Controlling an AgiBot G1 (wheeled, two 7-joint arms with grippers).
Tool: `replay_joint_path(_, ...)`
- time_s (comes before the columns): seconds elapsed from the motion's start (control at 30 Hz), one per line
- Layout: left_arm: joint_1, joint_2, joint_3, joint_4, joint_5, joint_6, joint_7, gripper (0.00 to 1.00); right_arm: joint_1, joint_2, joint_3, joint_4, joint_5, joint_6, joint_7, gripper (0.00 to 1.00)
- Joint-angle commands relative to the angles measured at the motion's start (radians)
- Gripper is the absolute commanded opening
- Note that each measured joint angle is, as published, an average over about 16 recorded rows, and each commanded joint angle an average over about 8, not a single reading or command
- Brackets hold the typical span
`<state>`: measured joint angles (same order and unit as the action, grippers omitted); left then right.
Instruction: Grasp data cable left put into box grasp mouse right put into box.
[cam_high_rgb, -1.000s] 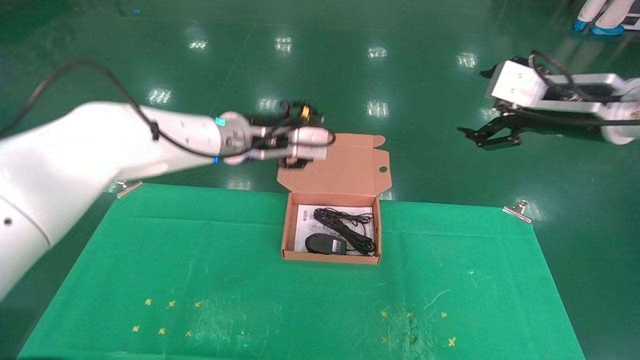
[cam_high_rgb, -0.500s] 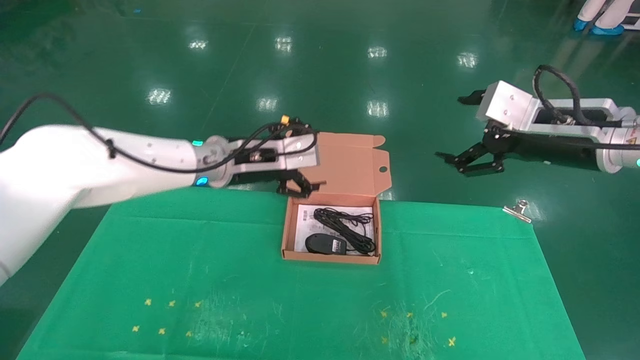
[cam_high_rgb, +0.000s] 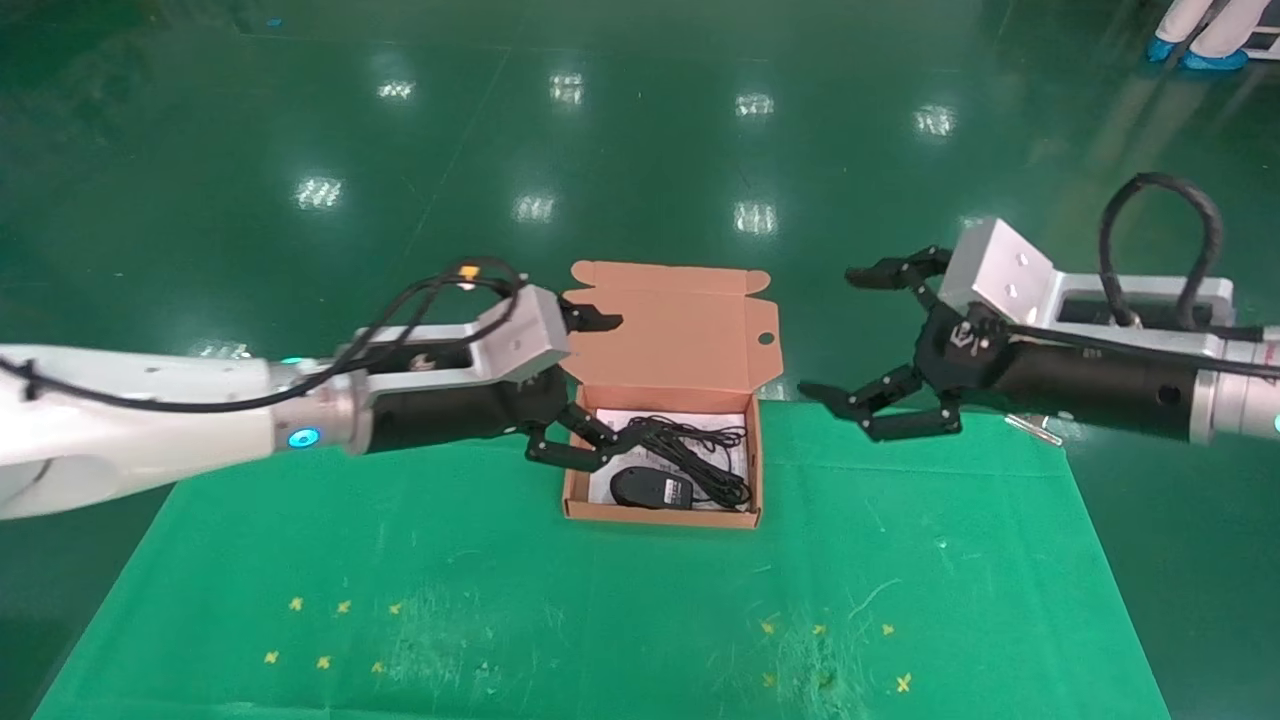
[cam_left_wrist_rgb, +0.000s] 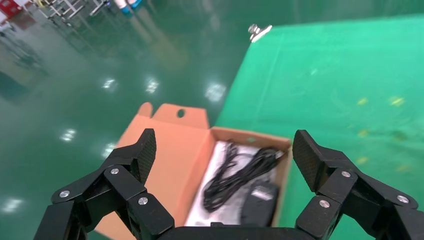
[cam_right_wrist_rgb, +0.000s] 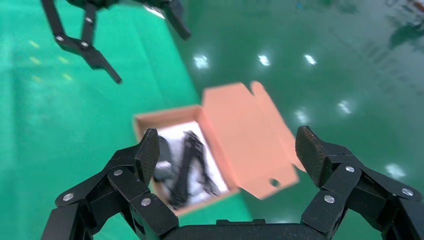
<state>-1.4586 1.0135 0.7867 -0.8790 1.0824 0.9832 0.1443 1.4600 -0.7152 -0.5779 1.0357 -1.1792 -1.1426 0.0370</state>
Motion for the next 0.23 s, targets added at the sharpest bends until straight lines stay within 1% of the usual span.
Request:
replay_joint_path(0.03,0.029,-0.030,-0.038,-0.030,-0.026,0.038,-0.025,1.00,-0.028,0.007,0.021,0.018,0.032,-0.025,0.011,1.00)
replay_joint_path(0.13,0.072,-0.076,-0.095,-0.076,-0.066,0.096,-0.062,1.00,-0.070,0.019,0.054,0.045,0.082,-0.064,0.027,1.00)
replay_joint_path(0.23,0.094,-0.099,-0.124,-0.099,-0.086,0.126,-0.081,1.00,-0.092,0.025,0.071,0.059,0.107,-0.084,0.036,1.00)
